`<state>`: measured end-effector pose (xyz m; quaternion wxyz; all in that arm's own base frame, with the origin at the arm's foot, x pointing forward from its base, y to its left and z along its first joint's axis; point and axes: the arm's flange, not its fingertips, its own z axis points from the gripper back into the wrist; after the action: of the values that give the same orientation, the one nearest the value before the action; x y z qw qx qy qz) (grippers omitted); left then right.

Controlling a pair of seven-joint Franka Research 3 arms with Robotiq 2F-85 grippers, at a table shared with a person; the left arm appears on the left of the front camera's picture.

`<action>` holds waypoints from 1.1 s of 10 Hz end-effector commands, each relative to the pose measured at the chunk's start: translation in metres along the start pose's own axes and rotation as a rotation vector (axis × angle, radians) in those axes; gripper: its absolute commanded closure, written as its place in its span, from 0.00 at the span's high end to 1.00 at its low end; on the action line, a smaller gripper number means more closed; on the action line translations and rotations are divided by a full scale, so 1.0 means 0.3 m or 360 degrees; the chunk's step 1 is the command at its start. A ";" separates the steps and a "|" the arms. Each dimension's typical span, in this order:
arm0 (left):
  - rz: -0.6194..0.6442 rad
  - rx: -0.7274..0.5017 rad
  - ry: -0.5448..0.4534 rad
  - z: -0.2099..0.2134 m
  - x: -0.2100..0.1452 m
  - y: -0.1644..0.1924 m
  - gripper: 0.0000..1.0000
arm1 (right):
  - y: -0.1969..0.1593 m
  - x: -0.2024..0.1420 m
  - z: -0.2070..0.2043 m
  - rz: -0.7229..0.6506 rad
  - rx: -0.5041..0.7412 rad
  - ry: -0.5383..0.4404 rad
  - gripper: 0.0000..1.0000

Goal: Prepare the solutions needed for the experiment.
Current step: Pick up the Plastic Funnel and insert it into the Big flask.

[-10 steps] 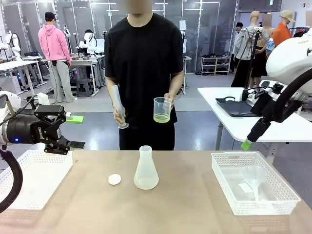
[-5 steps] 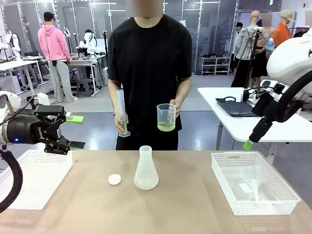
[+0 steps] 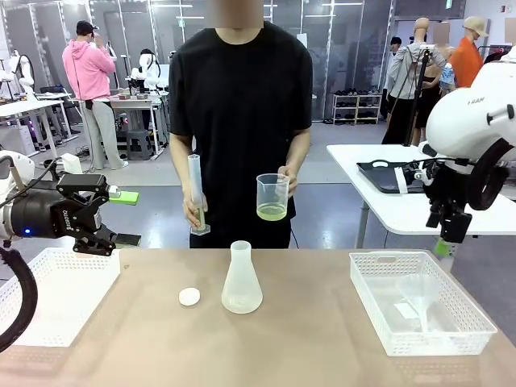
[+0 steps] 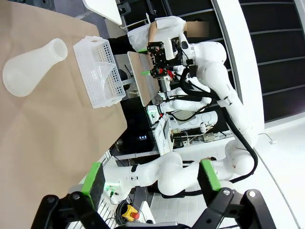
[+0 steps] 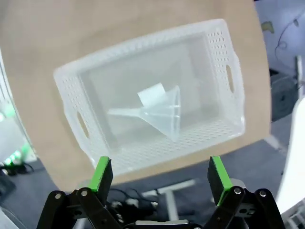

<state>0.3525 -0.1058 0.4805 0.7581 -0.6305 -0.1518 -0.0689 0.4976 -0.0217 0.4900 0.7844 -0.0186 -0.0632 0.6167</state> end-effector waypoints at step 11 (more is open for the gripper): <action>0.0002 -0.0032 -0.0009 -0.005 0.001 -0.007 1.00 | -0.121 0.024 -0.114 0.0331 0.0157 0.0044 1.00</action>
<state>0.3525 -0.1058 0.4805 0.7581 -0.6304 -0.1518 -0.0689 0.5209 -0.0208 0.4623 0.7272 -0.0211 -0.0326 0.6853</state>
